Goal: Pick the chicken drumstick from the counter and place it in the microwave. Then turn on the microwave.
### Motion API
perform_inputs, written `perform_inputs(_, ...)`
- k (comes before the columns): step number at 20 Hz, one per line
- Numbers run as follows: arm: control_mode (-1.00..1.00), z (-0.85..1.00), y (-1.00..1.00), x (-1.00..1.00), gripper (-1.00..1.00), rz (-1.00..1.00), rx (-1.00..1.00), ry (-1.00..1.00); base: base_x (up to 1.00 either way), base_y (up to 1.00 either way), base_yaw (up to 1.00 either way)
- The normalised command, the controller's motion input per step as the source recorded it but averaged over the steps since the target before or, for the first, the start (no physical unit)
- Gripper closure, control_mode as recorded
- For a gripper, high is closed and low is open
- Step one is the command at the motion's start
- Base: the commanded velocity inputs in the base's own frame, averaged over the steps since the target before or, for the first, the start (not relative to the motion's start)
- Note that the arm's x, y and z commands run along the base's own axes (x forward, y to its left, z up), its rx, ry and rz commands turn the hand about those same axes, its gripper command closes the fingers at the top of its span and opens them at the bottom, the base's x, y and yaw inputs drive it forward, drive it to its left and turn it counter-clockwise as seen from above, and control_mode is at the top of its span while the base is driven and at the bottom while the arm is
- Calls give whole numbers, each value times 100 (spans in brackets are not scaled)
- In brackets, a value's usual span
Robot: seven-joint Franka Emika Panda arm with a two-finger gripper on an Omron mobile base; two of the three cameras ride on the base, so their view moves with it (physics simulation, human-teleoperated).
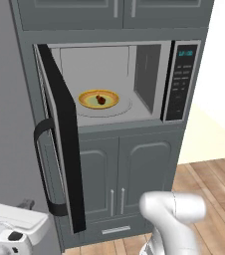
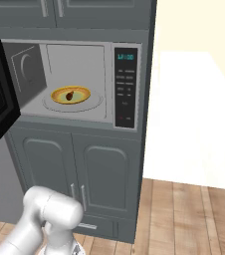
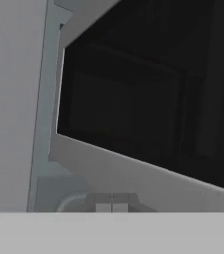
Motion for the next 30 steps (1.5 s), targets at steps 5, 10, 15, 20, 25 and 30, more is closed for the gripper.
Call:
perform_inputs(5,-100,0,5,13,100,-18,-6,-1,0,0,0)
perform_inputs(10,-100,0,0,1,100,-20,-11,0,0,0,0)
perform_inputs(15,-100,0,-5,1,100,-19,-12,0,0,0,0)
perform_inputs(20,-100,0,-22,3,100,-11,-9,0,0,0,0)
perform_inputs(25,-100,0,-28,13,100,-2,-2,0,0,0,0)
perform_inputs(30,-100,0,-31,18,100,0,0,0,0,0,0)
